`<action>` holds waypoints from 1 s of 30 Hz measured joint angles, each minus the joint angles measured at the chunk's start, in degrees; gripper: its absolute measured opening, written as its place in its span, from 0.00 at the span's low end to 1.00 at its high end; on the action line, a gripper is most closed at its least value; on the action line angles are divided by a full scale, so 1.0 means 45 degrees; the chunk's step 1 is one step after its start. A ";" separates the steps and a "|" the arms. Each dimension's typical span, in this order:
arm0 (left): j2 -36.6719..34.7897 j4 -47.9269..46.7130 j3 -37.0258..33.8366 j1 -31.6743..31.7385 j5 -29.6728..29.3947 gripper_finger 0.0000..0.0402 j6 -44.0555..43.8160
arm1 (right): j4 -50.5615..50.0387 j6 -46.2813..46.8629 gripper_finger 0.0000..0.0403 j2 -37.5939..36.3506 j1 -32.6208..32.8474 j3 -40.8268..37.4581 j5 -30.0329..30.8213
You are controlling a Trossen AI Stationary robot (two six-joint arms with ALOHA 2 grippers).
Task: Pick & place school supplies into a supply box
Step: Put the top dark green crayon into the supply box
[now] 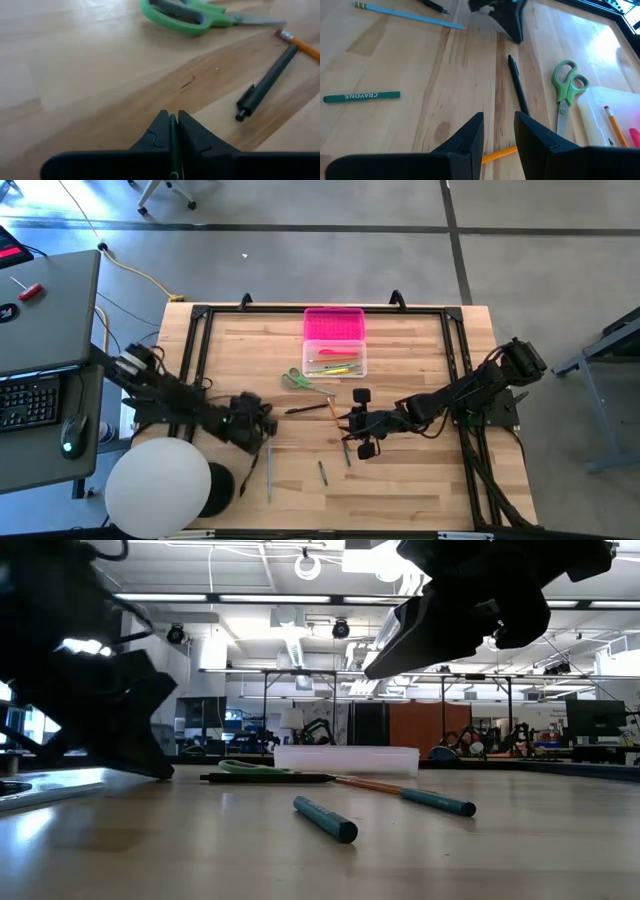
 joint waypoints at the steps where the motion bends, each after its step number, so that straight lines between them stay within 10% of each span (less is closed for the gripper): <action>1: -0.0201 -0.0029 -0.0001 0.0292 0.0136 0.09 0.0504 | 0.0000 0.0005 0.22 0.0000 0.0000 0.0000 0.0001; 10: -0.0717 0.2112 -0.0010 0.3149 0.1127 0.12 0.4744 | -0.0070 -0.0328 0.22 0.0000 0.0005 0.0000 -0.0472; 20: -0.0741 0.9753 0.0124 0.6841 0.4382 0.11 1.2164 | -0.0112 -0.0328 0.22 0.0000 0.0005 0.0000 -0.0475; 30: 0.1015 0.7452 0.4493 0.9877 0.9351 0.10 1.4937 | -0.0189 -0.0216 0.22 0.0000 0.0005 0.0000 -0.0467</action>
